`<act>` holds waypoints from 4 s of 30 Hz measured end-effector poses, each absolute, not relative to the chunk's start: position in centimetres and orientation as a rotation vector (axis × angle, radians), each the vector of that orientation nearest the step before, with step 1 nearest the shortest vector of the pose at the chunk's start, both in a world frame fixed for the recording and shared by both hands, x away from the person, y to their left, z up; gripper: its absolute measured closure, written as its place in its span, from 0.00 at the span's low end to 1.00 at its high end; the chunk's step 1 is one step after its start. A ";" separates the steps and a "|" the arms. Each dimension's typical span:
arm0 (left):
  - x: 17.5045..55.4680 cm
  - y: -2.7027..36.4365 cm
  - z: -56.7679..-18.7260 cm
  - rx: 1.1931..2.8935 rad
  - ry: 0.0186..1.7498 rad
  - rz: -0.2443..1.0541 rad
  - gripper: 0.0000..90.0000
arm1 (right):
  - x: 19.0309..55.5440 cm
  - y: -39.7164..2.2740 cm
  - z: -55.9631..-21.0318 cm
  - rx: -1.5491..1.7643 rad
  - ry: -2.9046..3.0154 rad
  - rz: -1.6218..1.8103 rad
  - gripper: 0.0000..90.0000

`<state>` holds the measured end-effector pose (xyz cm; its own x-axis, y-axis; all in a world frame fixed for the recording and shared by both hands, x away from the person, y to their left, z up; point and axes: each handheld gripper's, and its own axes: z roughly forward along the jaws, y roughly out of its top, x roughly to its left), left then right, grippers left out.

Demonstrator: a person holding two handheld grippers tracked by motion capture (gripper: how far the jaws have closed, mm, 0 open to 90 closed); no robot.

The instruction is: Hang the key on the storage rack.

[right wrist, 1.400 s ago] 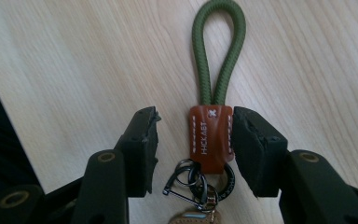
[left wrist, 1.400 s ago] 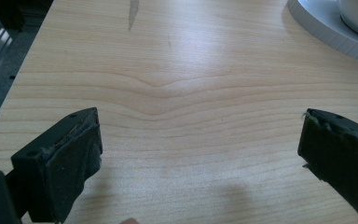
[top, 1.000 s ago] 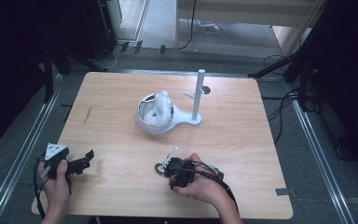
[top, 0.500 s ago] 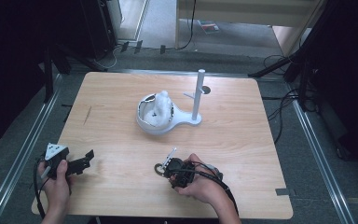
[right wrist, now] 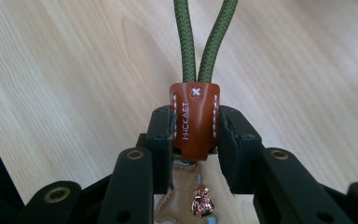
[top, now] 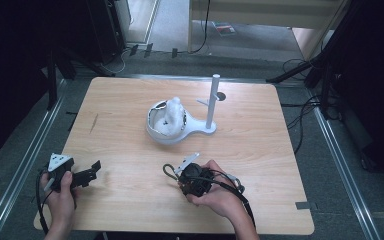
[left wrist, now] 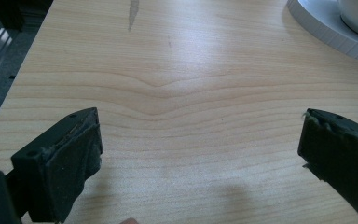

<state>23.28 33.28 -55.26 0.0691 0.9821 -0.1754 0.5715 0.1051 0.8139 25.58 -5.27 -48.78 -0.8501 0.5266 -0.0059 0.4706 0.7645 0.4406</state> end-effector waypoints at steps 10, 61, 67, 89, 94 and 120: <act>23.3 33.3 -55.3 1.564 1.600 0.661 0.00 | 26.0 -6.5 -47.0 0.900 2.668 0.877 0.76; 23.2 33.3 -55.3 1.555 1.600 0.660 0.00 | 26.1 -10.3 -42.1 1.124 1.817 1.253 0.76; 23.2 33.4 -55.3 1.555 1.601 0.656 0.00 | 26.3 -10.3 -41.9 1.133 1.763 1.253 0.76; 23.5 33.4 -55.3 1.561 1.604 0.655 0.00 | 27.0 -11.2 -41.3 1.197 1.637 1.261 0.76; 23.4 33.4 -55.3 1.557 1.604 0.655 0.00 | 27.3 -11.2 -41.5 1.209 1.645 1.251 0.76; 23.5 33.4 -55.3 1.556 1.603 0.655 0.00 | 30.3 -11.2 -43.4 1.272 1.675 1.187 0.76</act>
<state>23.47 33.40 -55.27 0.0664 0.9807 -0.1837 0.5721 0.1134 0.8123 30.34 -11.25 -43.41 -0.2632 0.9647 -0.0085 0.3118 0.0934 0.9455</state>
